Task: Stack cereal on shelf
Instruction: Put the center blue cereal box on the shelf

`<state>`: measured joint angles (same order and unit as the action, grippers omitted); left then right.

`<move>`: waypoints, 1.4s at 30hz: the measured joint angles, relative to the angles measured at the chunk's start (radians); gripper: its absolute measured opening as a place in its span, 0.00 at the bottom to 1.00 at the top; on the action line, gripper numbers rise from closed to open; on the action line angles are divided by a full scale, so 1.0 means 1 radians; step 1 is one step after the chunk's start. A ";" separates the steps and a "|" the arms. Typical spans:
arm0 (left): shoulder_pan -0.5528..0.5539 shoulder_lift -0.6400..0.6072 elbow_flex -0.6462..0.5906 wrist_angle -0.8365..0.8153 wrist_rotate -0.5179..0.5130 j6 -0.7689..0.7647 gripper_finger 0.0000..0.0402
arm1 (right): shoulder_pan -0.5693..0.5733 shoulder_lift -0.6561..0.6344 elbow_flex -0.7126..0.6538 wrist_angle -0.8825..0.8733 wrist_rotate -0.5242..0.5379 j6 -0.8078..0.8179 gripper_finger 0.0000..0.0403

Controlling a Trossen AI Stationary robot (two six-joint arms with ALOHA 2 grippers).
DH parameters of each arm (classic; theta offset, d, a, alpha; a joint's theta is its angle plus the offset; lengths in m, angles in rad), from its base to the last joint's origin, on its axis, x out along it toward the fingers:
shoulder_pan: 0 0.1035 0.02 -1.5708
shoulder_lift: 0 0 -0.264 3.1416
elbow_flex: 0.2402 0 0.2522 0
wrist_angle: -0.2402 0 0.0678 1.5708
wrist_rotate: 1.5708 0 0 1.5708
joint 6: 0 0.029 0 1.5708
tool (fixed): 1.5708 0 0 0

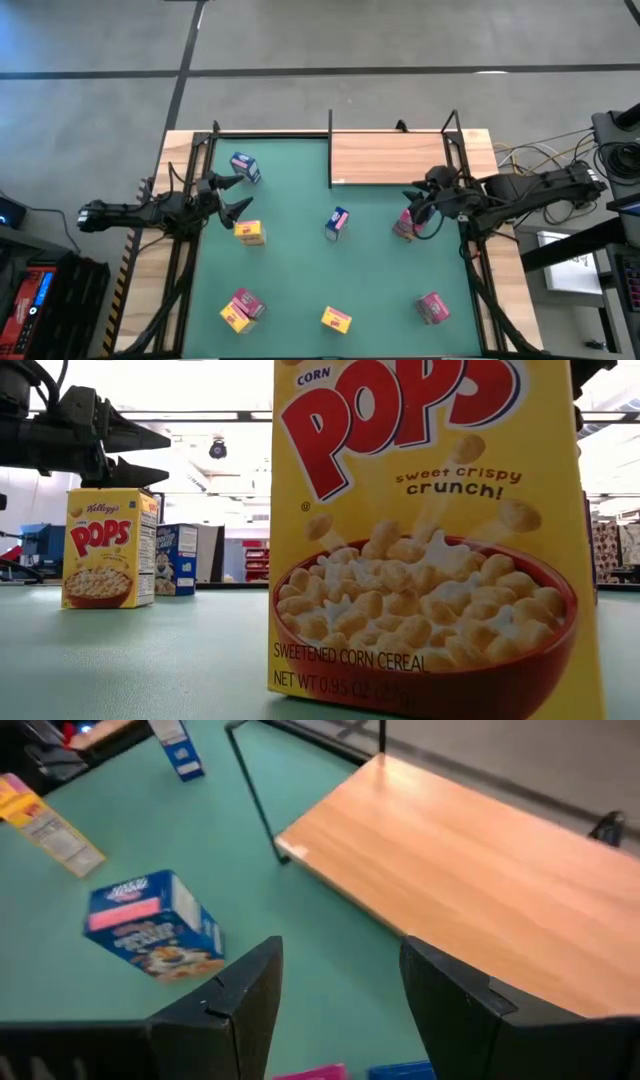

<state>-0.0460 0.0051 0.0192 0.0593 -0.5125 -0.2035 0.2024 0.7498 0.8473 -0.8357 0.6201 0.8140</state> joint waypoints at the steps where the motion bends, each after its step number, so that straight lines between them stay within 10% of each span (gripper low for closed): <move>1: 0.000 0.000 0.000 0.000 0.000 0.000 1.00 | 0.000 0.011 0.005 0.006 -0.009 0.001 0.48; 10: 0.000 0.000 0.000 0.000 0.000 0.000 1.00 | 0.000 0.177 0.088 0.011 -0.022 -0.094 0.48; 26: 0.000 0.000 0.000 0.000 0.000 0.000 1.00 | 0.000 0.460 0.293 0.011 -0.236 -0.865 0.48; 42: 0.000 0.000 0.000 0.000 0.000 0.000 1.00 | -0.014 0.714 0.459 0.011 -0.234 -1.121 0.48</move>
<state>-0.0463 0.0049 0.0191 0.0591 -0.5126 -0.2033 0.1887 1.4641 1.3067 -0.8245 0.3858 -0.3068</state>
